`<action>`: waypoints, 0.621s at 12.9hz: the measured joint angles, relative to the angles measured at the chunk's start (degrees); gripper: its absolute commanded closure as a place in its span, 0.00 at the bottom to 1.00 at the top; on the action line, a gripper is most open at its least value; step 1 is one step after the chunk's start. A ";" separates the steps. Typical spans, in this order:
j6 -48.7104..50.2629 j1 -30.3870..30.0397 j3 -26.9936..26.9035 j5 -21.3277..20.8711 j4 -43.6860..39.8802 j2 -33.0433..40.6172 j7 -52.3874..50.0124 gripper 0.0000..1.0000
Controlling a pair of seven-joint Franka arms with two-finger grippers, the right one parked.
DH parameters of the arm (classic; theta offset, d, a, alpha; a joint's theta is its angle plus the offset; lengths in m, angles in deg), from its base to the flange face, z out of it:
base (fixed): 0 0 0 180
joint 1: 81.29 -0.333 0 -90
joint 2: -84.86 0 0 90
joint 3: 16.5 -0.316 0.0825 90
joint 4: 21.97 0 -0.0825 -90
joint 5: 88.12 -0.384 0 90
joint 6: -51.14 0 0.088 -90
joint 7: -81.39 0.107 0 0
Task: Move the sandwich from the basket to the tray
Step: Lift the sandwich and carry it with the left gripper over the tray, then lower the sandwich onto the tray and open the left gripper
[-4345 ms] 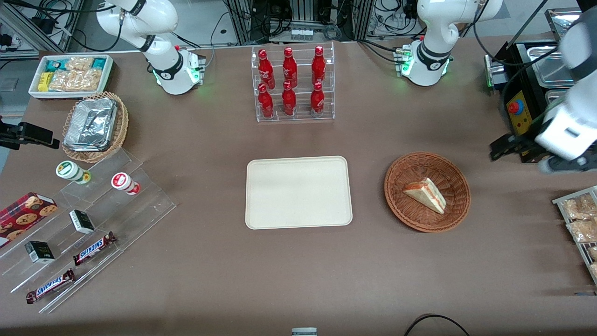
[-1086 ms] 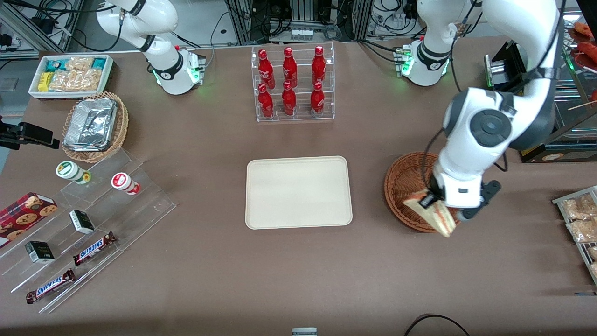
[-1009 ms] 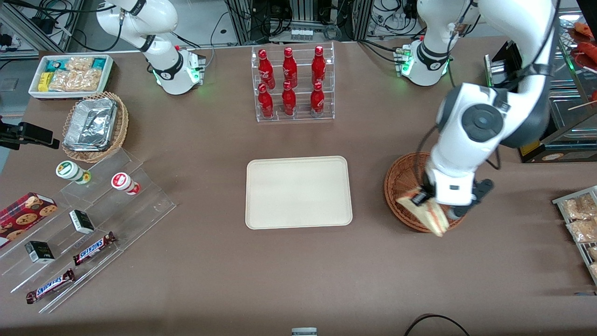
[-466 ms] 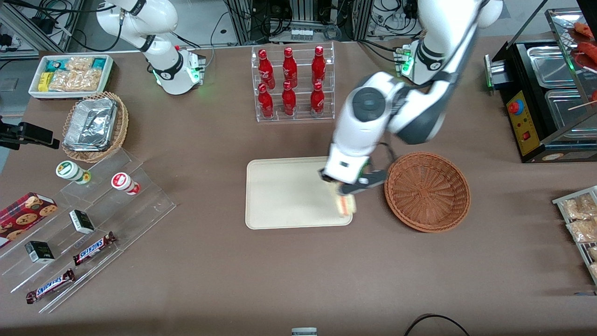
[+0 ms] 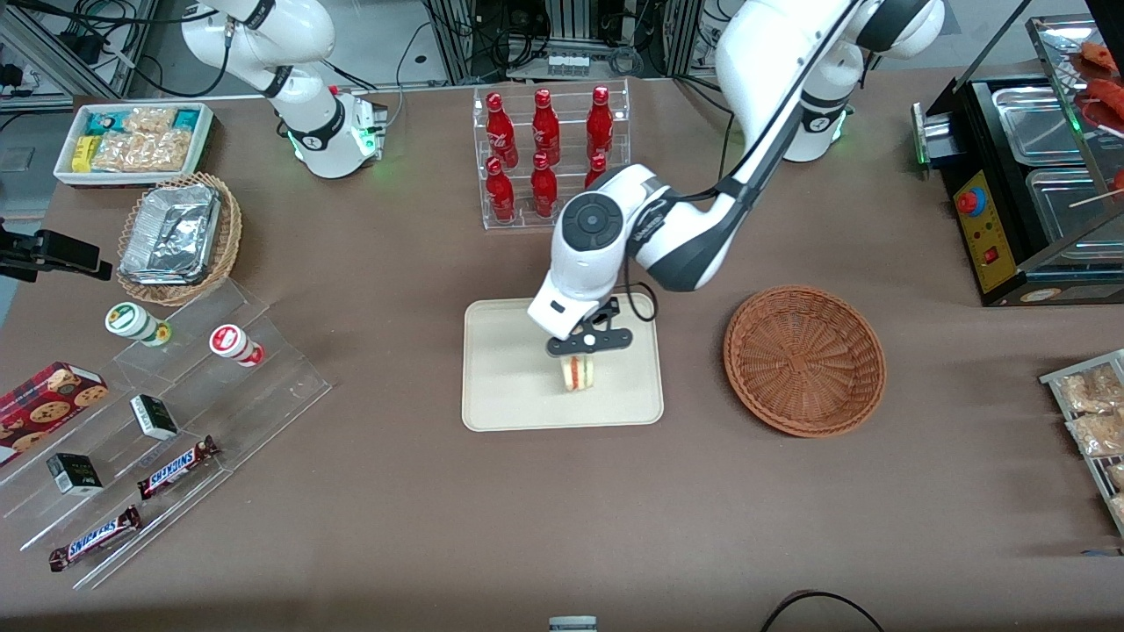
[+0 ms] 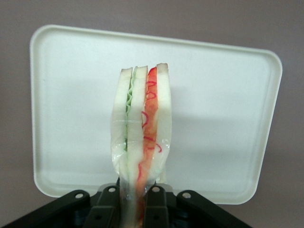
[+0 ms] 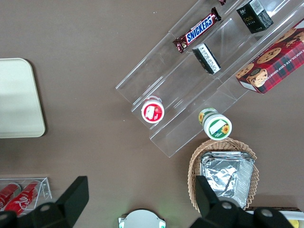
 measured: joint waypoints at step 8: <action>-5.53 2.91 -0.09 -3.98 -0.48 -7.30 0.70 1.00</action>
